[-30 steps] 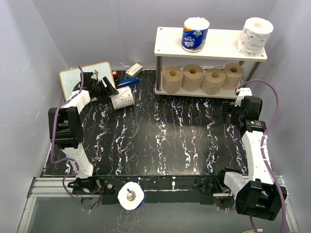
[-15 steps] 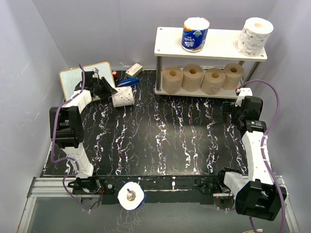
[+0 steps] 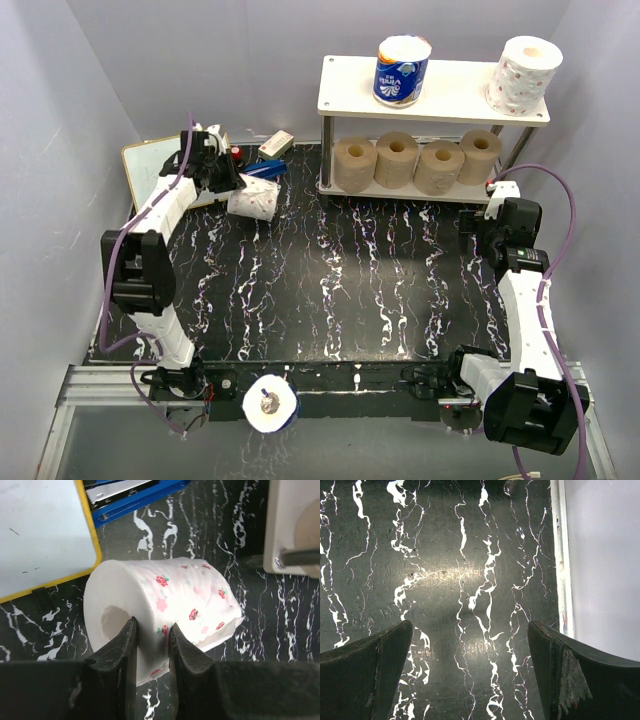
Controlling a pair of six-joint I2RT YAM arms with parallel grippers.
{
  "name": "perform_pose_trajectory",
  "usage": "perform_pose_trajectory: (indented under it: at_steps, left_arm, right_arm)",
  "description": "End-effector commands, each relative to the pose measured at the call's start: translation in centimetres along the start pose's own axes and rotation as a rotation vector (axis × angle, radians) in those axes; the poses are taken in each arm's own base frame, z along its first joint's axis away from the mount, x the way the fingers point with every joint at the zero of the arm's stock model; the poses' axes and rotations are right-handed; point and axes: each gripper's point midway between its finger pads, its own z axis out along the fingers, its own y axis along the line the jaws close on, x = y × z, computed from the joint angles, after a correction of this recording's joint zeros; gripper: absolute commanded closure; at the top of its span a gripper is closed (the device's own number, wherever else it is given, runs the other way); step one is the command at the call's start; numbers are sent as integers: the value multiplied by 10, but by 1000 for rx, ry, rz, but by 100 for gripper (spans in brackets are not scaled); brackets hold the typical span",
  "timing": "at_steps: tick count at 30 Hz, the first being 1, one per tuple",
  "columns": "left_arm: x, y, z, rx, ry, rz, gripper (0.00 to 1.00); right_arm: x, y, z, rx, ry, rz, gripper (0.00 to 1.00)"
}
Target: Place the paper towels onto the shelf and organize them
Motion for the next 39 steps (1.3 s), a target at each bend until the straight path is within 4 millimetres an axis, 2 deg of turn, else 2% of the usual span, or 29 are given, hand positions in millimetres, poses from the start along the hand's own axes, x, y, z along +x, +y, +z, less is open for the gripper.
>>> perform_pose_trajectory:
  at_steps: [1, 4, 7, 12, 17, 22, 28, 36, 39]
  left_arm:
    - [-69, -69, -96, 50, -243, 286, 100]
    - [-90, -105, -141, 139, -346, 447, 100]
    - [-117, -125, -177, 144, -430, 531, 100]
    - [-167, -142, -217, 99, -604, 619, 100]
    - [-183, -201, -254, 343, -705, 789, 100]
    - [-209, -231, -287, 406, -861, 950, 100]
    - [-211, -257, -299, 504, -978, 1184, 100]
    - [-223, -286, -307, 678, -1148, 1173, 100]
    - [-223, -290, -302, 739, -1201, 1146, 100]
  right_arm:
    - [-11, -3, -1, 7, -51, 0, 2]
    - [-11, -3, -1, 7, -51, -1, 2]
    - [-12, -3, -1, 7, -54, -1, 2]
    - [-11, -4, 0, 12, -48, 1, 2]
    - [-10, -5, 0, 13, -45, 2, 2]
    - [-9, -7, 0, 21, -43, 7, 2]
    - [-10, -8, 0, 22, -46, 10, 1]
    - [-9, -10, 0, 30, -43, 11, 2]
    - [-9, -10, 0, 33, -45, 11, 2]
